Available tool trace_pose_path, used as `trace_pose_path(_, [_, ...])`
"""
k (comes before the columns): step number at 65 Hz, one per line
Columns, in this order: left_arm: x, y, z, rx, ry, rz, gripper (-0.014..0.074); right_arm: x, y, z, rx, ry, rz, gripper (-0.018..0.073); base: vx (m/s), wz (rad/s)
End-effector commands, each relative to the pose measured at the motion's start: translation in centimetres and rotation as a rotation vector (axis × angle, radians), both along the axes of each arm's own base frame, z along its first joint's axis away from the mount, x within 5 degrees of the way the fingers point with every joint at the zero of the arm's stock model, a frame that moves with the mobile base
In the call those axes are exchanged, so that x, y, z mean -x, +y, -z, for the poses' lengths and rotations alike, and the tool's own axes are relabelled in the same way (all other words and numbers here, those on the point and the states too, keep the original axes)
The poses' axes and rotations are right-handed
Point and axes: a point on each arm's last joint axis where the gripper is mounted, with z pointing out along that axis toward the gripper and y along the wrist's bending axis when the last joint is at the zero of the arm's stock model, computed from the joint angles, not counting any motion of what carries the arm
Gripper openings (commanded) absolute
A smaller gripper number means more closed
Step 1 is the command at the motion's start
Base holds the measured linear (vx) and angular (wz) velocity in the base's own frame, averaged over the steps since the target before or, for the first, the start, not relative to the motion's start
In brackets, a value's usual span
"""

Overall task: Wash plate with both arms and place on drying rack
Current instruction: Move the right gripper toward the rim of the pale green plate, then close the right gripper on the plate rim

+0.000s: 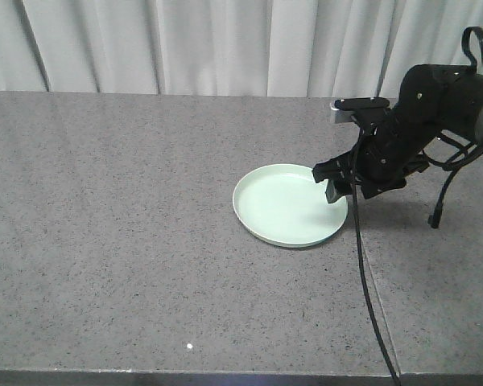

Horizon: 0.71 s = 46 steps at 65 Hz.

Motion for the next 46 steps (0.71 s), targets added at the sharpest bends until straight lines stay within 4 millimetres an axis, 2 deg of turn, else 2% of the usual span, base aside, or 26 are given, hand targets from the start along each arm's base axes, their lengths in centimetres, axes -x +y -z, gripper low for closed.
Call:
trace_pose_path(1, [0.3, 0.1, -1.7, 0.022, -0.117, -0.003, -0.0007, -0.6, 0.0, -2.3, -0.020, -0.119, 0.009, 0.0445, 0.00, 0.00])
trace_pose_path(22, [0.3, 0.1, -1.7, 0.022, -0.117, -0.003, -0.0007, -2.0, 0.2, -0.4, -0.017, -0.112, 0.013, 0.0417, 0.00, 0.00])
trace_pose_path(34, [0.3, 0.1, -1.7, 0.022, -0.117, -0.003, -0.0007, -2.0, 0.2, -0.1, -0.014, -0.102, 0.009, 0.0314, 0.00, 0.00])
trace_pose_path(46, [0.3, 0.1, -1.7, 0.022, -0.117, -0.003, -0.0007, -2.0, 0.2, 0.0, -0.012, -0.096, 0.006, 0.0156, 0.00, 0.00])
